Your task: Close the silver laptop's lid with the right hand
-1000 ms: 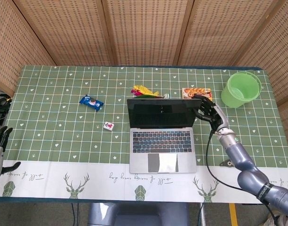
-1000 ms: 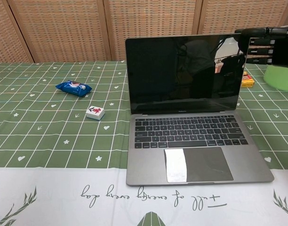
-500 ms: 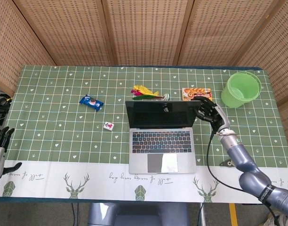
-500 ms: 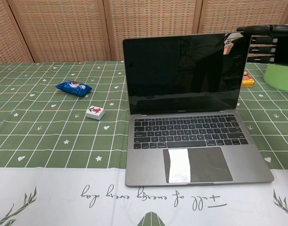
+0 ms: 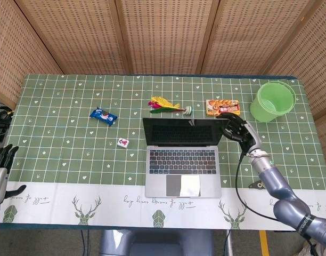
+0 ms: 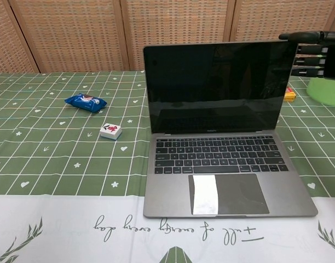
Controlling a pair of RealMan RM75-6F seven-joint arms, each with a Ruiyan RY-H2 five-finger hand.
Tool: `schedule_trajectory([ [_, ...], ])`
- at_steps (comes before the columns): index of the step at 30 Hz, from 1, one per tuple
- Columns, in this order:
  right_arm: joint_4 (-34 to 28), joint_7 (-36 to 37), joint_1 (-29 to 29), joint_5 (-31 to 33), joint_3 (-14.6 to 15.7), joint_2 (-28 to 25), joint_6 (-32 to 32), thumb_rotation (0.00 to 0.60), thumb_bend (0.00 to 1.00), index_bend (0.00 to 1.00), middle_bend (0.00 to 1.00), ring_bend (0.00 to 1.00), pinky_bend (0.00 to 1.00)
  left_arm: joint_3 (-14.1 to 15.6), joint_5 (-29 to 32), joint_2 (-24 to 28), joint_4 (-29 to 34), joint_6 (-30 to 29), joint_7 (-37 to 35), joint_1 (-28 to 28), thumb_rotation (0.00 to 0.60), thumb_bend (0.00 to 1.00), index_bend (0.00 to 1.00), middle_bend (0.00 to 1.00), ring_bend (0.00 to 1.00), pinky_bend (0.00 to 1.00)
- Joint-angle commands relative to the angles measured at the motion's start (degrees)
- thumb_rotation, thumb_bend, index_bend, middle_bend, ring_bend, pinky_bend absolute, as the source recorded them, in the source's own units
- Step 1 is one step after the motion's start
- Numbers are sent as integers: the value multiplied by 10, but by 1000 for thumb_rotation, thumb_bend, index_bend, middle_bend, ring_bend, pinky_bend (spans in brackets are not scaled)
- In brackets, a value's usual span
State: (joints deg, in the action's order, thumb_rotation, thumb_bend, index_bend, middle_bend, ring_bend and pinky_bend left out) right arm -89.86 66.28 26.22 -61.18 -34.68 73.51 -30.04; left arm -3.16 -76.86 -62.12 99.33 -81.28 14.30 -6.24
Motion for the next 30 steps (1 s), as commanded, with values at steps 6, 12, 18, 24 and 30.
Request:
schedule_trajectory([
  [6,-7,26,-14,-30,5,-5,-3,600,499,345,380,325,224,3,-4,0,3,1,3,0,600,0,0,0,0,0],
  [12,-6,50,-19,-56,13,-4,-4,600,500,387,427,367,262,4,-5,0,4,0,5,0,600,0,0,0,0,0],
  [18,-7,70,-22,-77,21,-4,-9,600,500,396,436,376,274,5,-7,1,6,0,7,0,600,0,0,0,0,0],
  [24,-9,89,-24,-96,30,-8,-20,600,500,396,436,376,274,5,-8,1,7,-1,8,0,600,0,0,0,0,0],
  [30,-17,111,-25,-117,41,-16,-32,600,500,399,439,383,283,7,-10,2,9,-2,9,1,600,0,0,0,0,0],
])
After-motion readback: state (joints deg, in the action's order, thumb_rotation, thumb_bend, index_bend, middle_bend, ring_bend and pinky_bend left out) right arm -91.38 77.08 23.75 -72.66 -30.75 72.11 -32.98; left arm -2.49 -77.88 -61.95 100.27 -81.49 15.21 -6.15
